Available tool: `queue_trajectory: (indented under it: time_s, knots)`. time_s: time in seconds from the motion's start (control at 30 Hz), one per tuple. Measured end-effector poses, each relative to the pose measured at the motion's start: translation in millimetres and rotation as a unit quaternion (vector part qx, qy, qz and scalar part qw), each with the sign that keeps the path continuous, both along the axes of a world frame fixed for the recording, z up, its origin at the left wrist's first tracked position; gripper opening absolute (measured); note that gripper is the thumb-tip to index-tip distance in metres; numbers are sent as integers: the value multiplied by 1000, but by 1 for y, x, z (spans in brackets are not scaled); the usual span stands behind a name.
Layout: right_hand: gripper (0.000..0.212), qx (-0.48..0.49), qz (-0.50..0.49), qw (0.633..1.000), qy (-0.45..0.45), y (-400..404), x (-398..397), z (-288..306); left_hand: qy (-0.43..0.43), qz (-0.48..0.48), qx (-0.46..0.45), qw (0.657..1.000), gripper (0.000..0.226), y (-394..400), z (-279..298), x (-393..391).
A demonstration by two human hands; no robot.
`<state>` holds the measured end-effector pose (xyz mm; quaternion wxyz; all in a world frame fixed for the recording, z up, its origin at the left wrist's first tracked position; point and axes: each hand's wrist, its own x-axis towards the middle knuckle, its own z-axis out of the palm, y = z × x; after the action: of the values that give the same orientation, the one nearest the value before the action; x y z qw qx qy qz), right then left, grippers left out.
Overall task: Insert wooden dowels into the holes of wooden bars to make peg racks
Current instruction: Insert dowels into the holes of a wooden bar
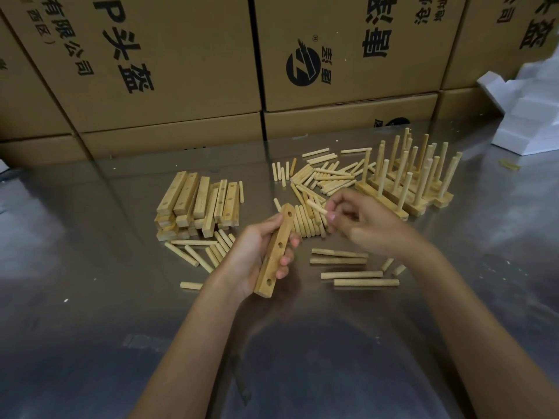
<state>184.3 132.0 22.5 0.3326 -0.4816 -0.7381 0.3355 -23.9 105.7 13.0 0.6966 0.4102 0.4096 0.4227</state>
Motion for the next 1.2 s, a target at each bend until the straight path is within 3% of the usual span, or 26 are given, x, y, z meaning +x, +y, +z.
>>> queue_trajectory:
  time_s: [0.13, 0.4, 0.57, 0.9, 1.2]
  knots:
    - [15, 103, -6, 994, -25, -7, -20, -3, -2, -27, 6, 1000, 35, 0, -1, 1]
    - [20, 192, -78, 977, -56, -12, -29, 0, 2, -35, 13, 999, 33, 0, -2, 1]
    - [18, 203, -93, 973, -62, -11, -28, -2, -9, -28, 16, 999, 26, 0, 0, -2]
    - [10, 227, -49, 969, -81, -9, -33, -8, 64, -1, 74, 995, 27, 0, -6, -2]
    - [11, 155, -109, 982, 15, -10, -40, -16, 136, 44, 126, 982, 24, -1, -12, 5]
